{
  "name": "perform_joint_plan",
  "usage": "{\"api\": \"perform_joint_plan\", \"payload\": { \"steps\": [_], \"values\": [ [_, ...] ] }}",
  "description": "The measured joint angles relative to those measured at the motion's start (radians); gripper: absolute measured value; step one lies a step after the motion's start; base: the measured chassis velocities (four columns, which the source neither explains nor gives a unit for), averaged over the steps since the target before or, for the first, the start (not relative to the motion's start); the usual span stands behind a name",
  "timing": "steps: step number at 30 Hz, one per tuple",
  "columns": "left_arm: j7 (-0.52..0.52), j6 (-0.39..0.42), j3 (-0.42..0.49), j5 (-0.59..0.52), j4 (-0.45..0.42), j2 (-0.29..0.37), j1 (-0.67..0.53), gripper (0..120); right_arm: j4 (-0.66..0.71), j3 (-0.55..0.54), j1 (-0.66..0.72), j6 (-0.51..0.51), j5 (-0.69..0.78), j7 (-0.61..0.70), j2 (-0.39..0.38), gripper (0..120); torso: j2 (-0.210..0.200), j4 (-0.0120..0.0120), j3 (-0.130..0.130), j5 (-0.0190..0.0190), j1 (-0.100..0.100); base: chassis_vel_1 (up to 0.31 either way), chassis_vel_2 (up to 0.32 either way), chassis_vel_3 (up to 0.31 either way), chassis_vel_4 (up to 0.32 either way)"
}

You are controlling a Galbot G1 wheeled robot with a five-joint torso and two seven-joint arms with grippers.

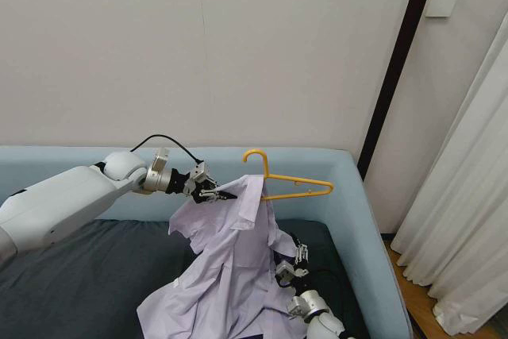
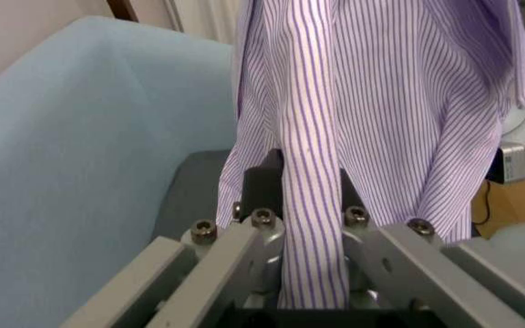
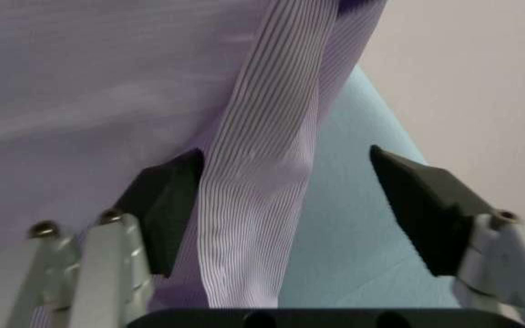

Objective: Pick up the clothes from the sofa and hang them on the clothes hanger.

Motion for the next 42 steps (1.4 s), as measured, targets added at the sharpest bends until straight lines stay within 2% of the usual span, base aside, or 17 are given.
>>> {"api": "perform_joint_plan", "payload": {
  "steps": [3, 8, 9, 13, 14, 16, 17, 18, 20, 29, 34, 35, 38, 42],
  "values": [
    [0.001, 0.0, 0.0, -0.001, 0.006, -0.005, -0.002, 2, 0.004, -0.003, 0.001, 0.0, 0.006, 0.007, 0.003, 64, 0.0, -0.0001, 0.0, -0.0002, 0.0, 0.0, 0.0, 0.0, 0.0],
    [0.004, 0.0, 0.003, -0.003, 0.019, -0.013, -0.009, 2, 0.024, -0.023, 0.011, 0.001, 0.019, 0.023, -0.002, 39, 0.0, 0.0001, 0.0, -0.0001, 0.0, 0.0, 0.0, 0.0, 0.0],
    [0.004, 0.0, 0.003, -0.003, 0.019, -0.013, -0.009, 2, 0.024, -0.023, 0.011, 0.001, 0.019, 0.023, -0.002, 39, 0.0, 0.0001, 0.0, -0.0001, 0.0, 0.0, 0.0, 0.0, 0.0],
    [0.005, -0.001, 0.003, -0.003, 0.026, -0.013, -0.011, 2, 0.041, -0.033, 0.013, 0.001, 0.044, 0.029, -0.012, 21, 0.0, 0.0, 0.0, -0.0001, 0.0, 0.0, 0.0, 0.0, 0.0],
    [0.005, -0.001, 0.003, -0.003, 0.026, -0.013, -0.011, 2, 0.041, -0.033, 0.013, 0.001, 0.044, 0.029, -0.012, 21, 0.0, 0.0, 0.0, -0.0001, 0.0, 0.0, 0.0, 0.0, 0.0],
    [0.005, -0.003, 0.002, -0.003, 0.032, -0.011, -0.01, 2, 0.05, -0.038, 0.014, -0.001, 0.064, 0.03, -0.02, 11, 0.0, 0.0001, 0.0, -0.0001, 0.0, 0.0, 0.0, 0.0, 0.0],
    [0.006, -0.004, 0.001, -0.003, 0.033, -0.01, -0.01, 2, 0.051, -0.038, 0.014, -0.001, 0.067, 0.03, -0.021, 11, 0.0, 0.0, 0.0, -0.0001, 0.0, 0.0, 0.0, 0.0, 0.0],
    [0.006, -0.005, -0.001, -0.003, 0.036, -0.008, -0.009, 2, 0.056, -0.038, 0.015, -0.002, 0.079, 0.03, -0.028, 4, 0.0, 0.0001, 0.0, -0.0001, 0.0, 0.0, 0.0, 0.0, 0.0],
    [0.006, -0.007, -0.003, -0.003, 0.038, -0.006, -0.008, 2, 0.06, -0.039, 0.016, -0.002, 0.088, 0.03, -0.034, 0, 0.0, 0.0001, 0.0, -0.0001, 0.0, 0.0, 0.0, 0.0, 0.0],
    [0.016, -0.047, -0.016, 0.003, 0.043, 0.006, 0.001, 2, 0.112, -0.049, 0.043, 0.01, 0.214, -0.016, -0.091, 0, 0.0, 0.0, 0.0, 0.0, 0.0, 0.0, 0.0, 0.0, 0.0],
    [0.027, -0.11, -0.041, 0.043, 0.052, 0.01, 0.031, 2, 0.194, -0.1, 0.134, -0.017, 0.409, -0.073, -0.174, 0, 0.0, 0.0002, 0.0, 0.0, 0.0, 0.0, 0.0, 0.0, 0.0],
    [0.027, -0.11, -0.041, 0.043, 0.052, 0.01, 0.031, 2, 0.194, -0.1, 0.134, -0.017, 0.409, -0.073, -0.174, 0, 0.0, 0.0002, 0.0, 0.0, 0.0, 0.0, 0.0, 0.0, 0.0],
    [0.052, -0.221, -0.052, 0.042, 0.106, -0.005, 0.048, 2, 0.217, -0.122, 0.21, -0.042, 0.594, -0.131, -0.217, 0, 0.0, 0.0, 0.0, -0.0003, 0.0, 0.0, 0.0, 0.0, 0.0],
    [0.08, -0.282, -0.055, 0.044, 0.134, -0.005, 0.05, 2, 0.199, -0.126, 0.261, -0.015, 0.676, -0.189, -0.247, 0, 0.0, 0.0001, 0.0, 0.0, 0.0, 0.0, 0.0, 0.0, 0.0]
  ]
}}
